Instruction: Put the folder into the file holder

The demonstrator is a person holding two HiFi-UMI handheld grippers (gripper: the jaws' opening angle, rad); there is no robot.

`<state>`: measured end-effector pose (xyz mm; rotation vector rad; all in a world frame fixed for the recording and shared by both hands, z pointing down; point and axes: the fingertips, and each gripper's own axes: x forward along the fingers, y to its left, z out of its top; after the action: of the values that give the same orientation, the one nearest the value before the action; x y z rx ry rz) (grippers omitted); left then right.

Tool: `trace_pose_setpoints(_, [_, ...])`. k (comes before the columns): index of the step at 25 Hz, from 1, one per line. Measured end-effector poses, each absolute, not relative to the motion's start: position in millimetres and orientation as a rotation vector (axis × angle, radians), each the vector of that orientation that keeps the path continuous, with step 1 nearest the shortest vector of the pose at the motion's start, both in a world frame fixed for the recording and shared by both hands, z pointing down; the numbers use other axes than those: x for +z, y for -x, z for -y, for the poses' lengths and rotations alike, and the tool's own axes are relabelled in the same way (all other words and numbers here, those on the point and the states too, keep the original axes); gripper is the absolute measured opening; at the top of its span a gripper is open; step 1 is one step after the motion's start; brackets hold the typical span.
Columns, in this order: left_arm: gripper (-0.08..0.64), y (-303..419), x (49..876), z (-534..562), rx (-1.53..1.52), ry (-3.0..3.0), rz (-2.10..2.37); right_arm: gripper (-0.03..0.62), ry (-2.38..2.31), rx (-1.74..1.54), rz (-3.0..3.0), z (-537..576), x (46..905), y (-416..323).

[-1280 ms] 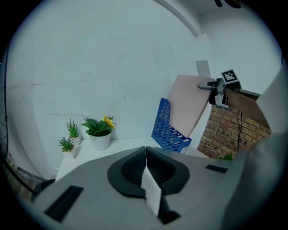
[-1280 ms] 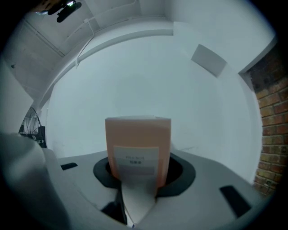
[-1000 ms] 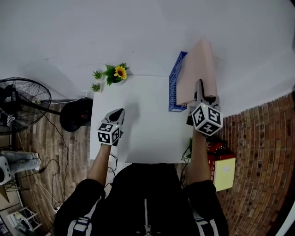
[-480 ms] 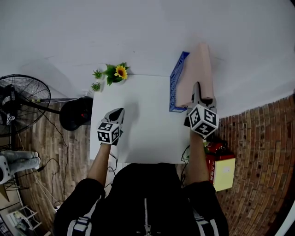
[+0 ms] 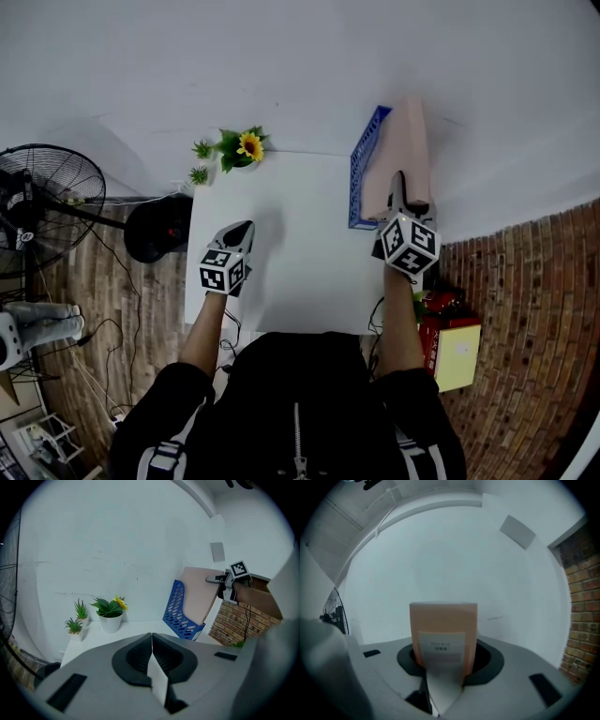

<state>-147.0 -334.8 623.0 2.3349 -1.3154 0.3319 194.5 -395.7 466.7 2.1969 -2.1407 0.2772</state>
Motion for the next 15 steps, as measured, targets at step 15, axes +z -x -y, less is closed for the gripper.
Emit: trace_pose_setpoints(15, [0.025, 165.3, 632.5, 325.2, 0.341, -2.282, 1.359, 0.173, -2.166, 0.298, 2.109, 406.3, 496.8, -184.7])
